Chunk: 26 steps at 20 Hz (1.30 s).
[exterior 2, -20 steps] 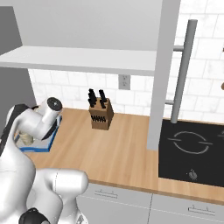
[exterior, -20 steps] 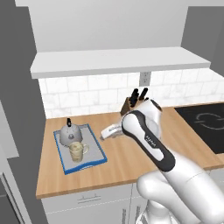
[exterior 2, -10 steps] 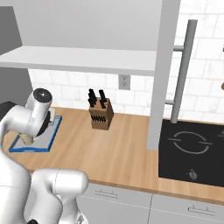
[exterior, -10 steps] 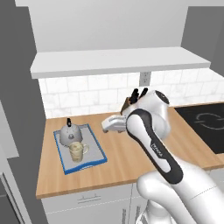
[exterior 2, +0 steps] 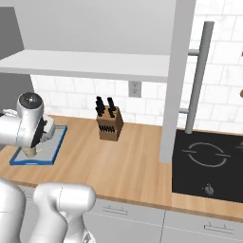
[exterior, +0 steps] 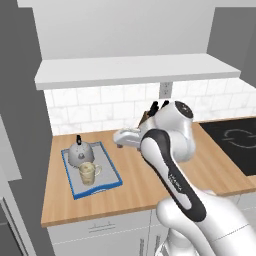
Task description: Pick the kettle from the counter and place it on the tray. Then pick the mug from the cabinet and place it on the tray. Then close the cabinet doors.
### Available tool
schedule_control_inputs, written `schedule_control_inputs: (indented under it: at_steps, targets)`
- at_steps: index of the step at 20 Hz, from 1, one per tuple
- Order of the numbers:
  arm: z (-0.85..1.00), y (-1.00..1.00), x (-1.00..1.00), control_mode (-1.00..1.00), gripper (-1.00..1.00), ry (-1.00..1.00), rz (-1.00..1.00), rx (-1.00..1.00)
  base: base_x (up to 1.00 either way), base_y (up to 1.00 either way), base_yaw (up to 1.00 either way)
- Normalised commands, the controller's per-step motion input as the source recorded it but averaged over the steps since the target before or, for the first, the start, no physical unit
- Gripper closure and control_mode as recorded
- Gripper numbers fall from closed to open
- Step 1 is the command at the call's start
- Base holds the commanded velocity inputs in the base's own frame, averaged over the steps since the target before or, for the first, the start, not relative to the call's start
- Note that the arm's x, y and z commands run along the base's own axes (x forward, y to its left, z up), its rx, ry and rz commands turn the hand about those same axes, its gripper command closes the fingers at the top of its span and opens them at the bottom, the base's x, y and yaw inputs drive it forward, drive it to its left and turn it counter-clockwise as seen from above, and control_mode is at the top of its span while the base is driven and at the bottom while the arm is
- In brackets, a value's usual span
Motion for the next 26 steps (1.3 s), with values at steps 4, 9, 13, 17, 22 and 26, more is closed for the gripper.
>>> schedule_control_inputs:
  at_steps: [4,9,13,17,22,26]
  targets:
    - [0.0,0.0,-0.1,-1.0,-1.0,0.0,0.0,0.0,0.0,0.0,0.0]
    - [0.11,0.0,-0.56,-1.0,-1.0,0.0,0.0,-0.01,0.0,0.0,0.0]
    - [0.55,0.09,-0.62,-1.0,-1.0,0.0,-0.02,-0.07,0.0,0.0,0.0]
    - [0.62,0.29,-0.52,-1.0,-1.0,-0.01,-0.06,-0.1,0.0,0.0,0.0]
    - [0.31,0.13,-0.36,-1.0,-1.0,0.02,-0.05,-0.09,0.0,0.0,0.0]
    - [0.0,0.0,0.0,-1.0,1.0,0.01,0.0,-0.01,0.0,0.0,0.0]
